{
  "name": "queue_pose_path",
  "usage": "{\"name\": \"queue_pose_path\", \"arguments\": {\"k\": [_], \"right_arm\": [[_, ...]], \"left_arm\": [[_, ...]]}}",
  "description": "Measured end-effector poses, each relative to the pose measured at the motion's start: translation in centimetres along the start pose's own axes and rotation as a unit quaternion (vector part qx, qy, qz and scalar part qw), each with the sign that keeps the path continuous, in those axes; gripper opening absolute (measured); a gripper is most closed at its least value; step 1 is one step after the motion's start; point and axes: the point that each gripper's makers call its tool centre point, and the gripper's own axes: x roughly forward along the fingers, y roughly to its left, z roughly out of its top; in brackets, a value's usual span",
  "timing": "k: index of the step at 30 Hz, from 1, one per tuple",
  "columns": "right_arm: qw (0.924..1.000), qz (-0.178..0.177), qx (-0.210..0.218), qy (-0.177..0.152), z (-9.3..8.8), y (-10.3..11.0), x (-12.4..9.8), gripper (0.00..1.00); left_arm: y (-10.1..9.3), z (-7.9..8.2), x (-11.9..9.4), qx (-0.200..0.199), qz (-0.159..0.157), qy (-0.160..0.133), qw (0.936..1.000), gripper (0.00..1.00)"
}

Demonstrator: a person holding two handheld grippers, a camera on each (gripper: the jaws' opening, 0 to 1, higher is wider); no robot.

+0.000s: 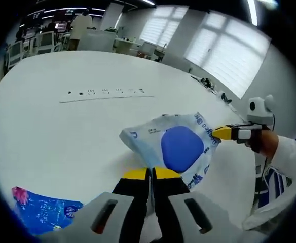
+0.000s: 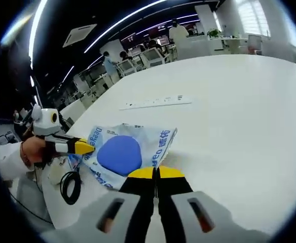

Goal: Arrange the tabletop items into an orderly group along one side of the table until the central work area is clear of visible clutter.

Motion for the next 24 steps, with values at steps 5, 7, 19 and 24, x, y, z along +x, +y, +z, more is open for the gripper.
{"name": "queue_pose_path", "arguments": {"k": [5,7,19,24], "right_arm": [[1.0000,0.000,0.004,0.007,-0.6,-0.4,0.6,0.00],[0.9999,-0.001,0.005,0.009,-0.8,-0.6,0.7,0.00],[0.9997,-0.003,0.021,0.011,-1.6,-0.8,0.8,0.00],[0.9997,-0.002,0.024,0.009,-1.5,-0.9,0.8,0.00]], "left_arm": [[0.3,-0.7,0.7,-0.003,0.003,0.014,0.9999,0.00],[0.3,-0.8,0.9,-0.004,0.004,0.015,0.9999,0.00],[0.8,-1.4,1.7,-0.015,0.011,0.026,0.9995,0.00],[1.0,-1.3,1.8,-0.017,0.011,0.024,0.9995,0.01]]}}
